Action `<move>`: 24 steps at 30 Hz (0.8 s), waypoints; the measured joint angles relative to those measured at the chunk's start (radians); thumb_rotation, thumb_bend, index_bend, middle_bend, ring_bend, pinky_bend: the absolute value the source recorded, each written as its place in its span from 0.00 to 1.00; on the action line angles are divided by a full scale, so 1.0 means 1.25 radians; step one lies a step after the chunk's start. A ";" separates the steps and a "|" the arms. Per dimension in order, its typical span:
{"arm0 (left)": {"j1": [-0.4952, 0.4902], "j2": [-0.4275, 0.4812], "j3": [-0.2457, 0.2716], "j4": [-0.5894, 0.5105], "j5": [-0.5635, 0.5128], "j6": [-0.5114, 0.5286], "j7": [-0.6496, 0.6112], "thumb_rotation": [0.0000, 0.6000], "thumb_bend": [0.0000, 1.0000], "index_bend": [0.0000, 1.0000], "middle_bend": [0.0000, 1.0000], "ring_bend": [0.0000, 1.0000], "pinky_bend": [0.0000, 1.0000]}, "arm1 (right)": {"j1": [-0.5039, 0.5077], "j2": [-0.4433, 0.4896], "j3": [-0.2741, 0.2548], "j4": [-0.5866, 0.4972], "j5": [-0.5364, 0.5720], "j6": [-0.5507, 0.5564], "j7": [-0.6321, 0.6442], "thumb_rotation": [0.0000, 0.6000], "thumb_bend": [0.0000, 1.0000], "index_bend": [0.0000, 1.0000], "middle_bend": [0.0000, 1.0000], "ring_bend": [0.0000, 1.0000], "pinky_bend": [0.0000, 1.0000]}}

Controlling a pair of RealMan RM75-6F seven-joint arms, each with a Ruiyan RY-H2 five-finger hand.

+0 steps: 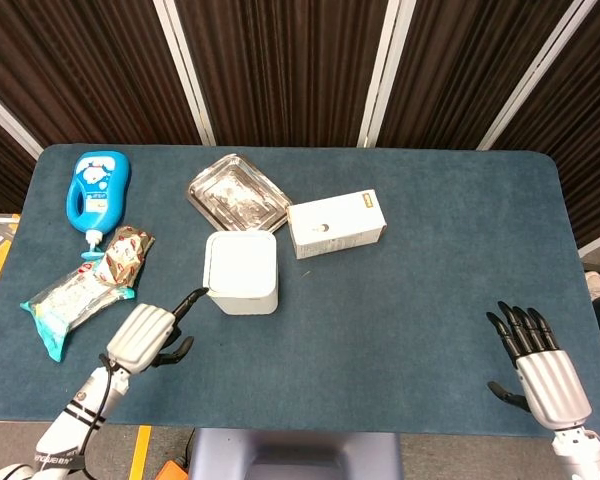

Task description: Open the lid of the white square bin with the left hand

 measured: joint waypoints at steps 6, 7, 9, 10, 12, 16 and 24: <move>-0.067 -0.022 -0.039 -0.025 -0.148 -0.044 0.064 1.00 0.47 0.00 1.00 1.00 1.00 | 0.002 0.001 -0.001 -0.001 0.001 -0.008 -0.002 1.00 0.08 0.00 0.00 0.00 0.00; -0.078 -0.026 -0.043 -0.027 -0.177 -0.049 0.079 1.00 0.48 0.00 1.00 1.00 1.00 | 0.002 0.001 -0.001 -0.001 0.001 -0.006 0.000 1.00 0.08 0.00 0.00 0.00 0.00; -0.107 -0.037 -0.053 -0.031 -0.245 -0.059 0.113 1.00 0.48 0.00 1.00 1.00 1.00 | 0.001 0.004 0.000 0.000 0.001 -0.001 0.007 1.00 0.08 0.00 0.00 0.00 0.00; -0.119 -0.041 -0.056 -0.033 -0.274 -0.062 0.129 1.00 0.48 0.00 1.00 1.00 1.00 | 0.000 0.005 0.001 0.000 0.001 0.001 0.010 1.00 0.08 0.00 0.00 0.00 0.00; -0.149 -0.052 -0.061 -0.037 -0.337 -0.065 0.168 1.00 0.47 0.00 1.00 1.00 1.00 | -0.002 0.007 0.002 0.001 0.001 0.009 0.018 1.00 0.08 0.00 0.00 0.00 0.00; -0.200 -0.070 -0.060 -0.049 -0.420 -0.056 0.239 1.00 0.48 0.00 1.00 1.00 1.00 | -0.005 0.009 0.002 0.003 -0.003 0.017 0.026 1.00 0.08 0.00 0.00 0.00 0.00; -0.255 -0.085 -0.027 -0.063 -0.522 -0.030 0.312 1.00 0.48 0.00 1.00 1.00 1.00 | -0.007 0.009 0.003 0.004 -0.004 0.022 0.029 1.00 0.08 0.00 0.00 0.00 0.00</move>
